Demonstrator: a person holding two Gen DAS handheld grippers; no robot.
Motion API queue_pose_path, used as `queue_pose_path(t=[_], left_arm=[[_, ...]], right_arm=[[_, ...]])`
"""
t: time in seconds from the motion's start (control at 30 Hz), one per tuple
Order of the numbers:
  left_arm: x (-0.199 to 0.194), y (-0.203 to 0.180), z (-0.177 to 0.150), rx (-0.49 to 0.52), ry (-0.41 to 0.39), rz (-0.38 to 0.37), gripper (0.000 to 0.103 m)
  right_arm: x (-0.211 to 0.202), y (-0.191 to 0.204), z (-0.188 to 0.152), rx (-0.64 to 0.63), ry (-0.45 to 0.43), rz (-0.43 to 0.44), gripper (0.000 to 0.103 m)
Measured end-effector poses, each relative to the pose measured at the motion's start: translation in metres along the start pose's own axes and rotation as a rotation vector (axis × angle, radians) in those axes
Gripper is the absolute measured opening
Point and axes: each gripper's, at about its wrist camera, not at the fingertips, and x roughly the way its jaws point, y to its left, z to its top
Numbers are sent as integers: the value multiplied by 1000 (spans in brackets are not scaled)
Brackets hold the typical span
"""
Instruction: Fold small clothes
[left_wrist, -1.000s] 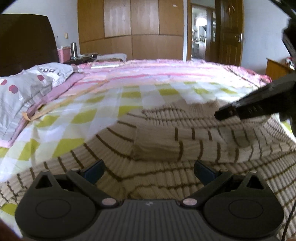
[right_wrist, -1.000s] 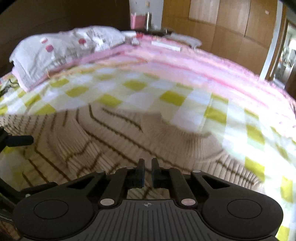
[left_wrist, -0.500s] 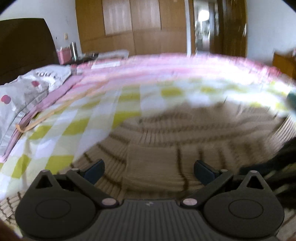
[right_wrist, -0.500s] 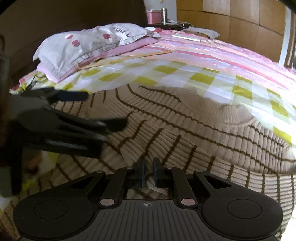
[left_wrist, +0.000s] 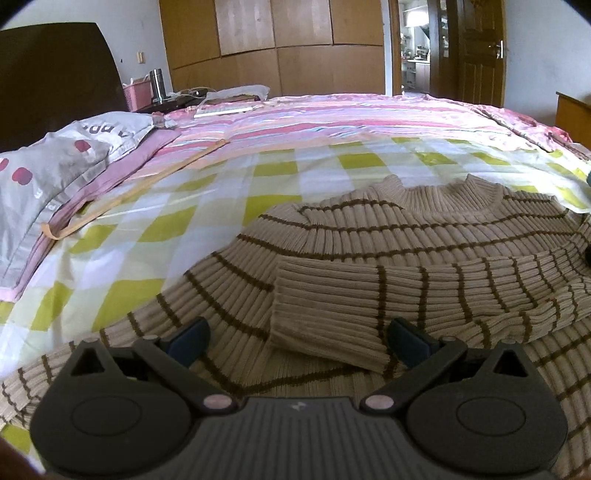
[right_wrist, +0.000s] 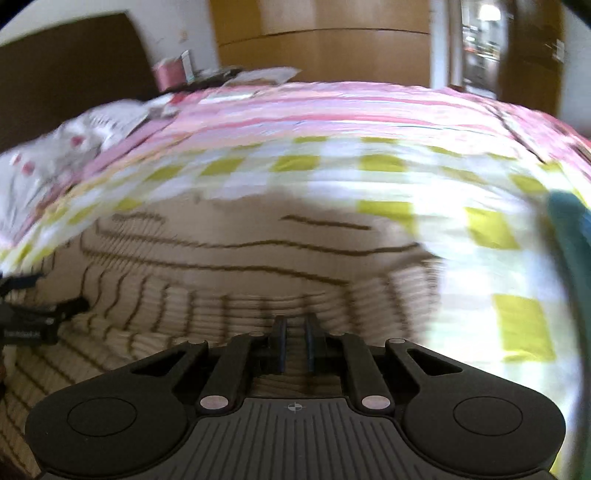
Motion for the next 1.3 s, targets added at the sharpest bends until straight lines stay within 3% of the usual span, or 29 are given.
queue_pose_path(t=[0.17,0.3,0.43,0.53,0.6,0.77,0.9,1.03,1.3], left_arm=[[-10,-4,3,-4,-19,15,103],[-8,-12,-2,33,-6,33,103],[-13,-8,2,5,2,26,103],[-20,-11,-2,40,-10,32,103],[-22,-11,-6,54,-7,34,103],[-33,-6,-8,17,-7,12,103],[-51,-6,-15,36,-39,15,103],[-65,-4,-24,20,-58,16,103],[-73,5,-38,-33,-61,16,103]], right_arm=[[-16,-18,-10,59,-41,-7,14],[-13,-14,-24,-14,-8,-9,13],[-19,-18,-21,32,-24,7,14],[-29,-15,-21,9,-51,22,16],[-24,-14,-25,-13,-22,-27,15],[-18,-29,-25,48,-20,-46,10],[-32,-33,-23,65,-48,-53,18],[-45,-38,-30,109,-69,-29,18],[-39,-21,-37,24,-1,-83,18]])
